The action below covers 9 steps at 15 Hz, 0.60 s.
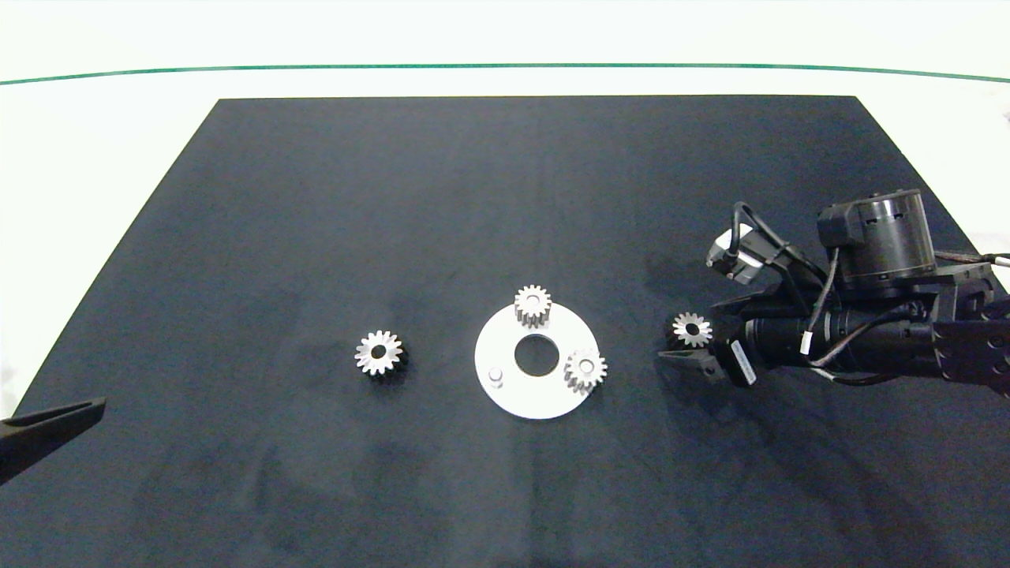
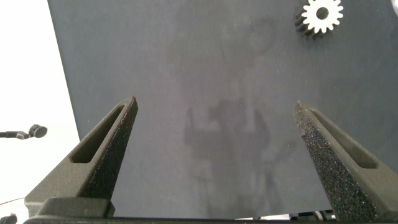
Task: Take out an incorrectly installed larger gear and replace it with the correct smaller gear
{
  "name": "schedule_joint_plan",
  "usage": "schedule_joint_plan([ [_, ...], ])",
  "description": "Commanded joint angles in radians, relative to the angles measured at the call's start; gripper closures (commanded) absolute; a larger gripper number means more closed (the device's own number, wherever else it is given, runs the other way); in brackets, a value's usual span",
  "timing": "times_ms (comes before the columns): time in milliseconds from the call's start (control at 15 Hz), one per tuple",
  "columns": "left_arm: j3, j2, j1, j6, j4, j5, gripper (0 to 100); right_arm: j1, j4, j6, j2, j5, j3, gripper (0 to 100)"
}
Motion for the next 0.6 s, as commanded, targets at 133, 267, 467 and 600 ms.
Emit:
schedule_joint_plan([
  [133, 0.000, -0.003, 0.001, 0.001, 0.003, 0.001, 0, 0.000, -0.004, -0.024, 0.007, -0.019, -0.004, 1],
  [267, 0.001, -0.004, 0.001, 0.001, 0.003, 0.001, 0, 0.000, -0.016, -0.031, 0.010, -0.021, -0.010, 6],
  [467, 0.001, -0.006, 0.001, -0.001, 0.003, 0.001, 0, 0.000, -0.022, -0.044, 0.012, -0.021, -0.009, 12],
  [600, 0.001, -0.007, 0.001, -0.001, 0.003, 0.001, 0, -0.001, -0.022, -0.045, 0.013, -0.021, -0.006, 15],
])
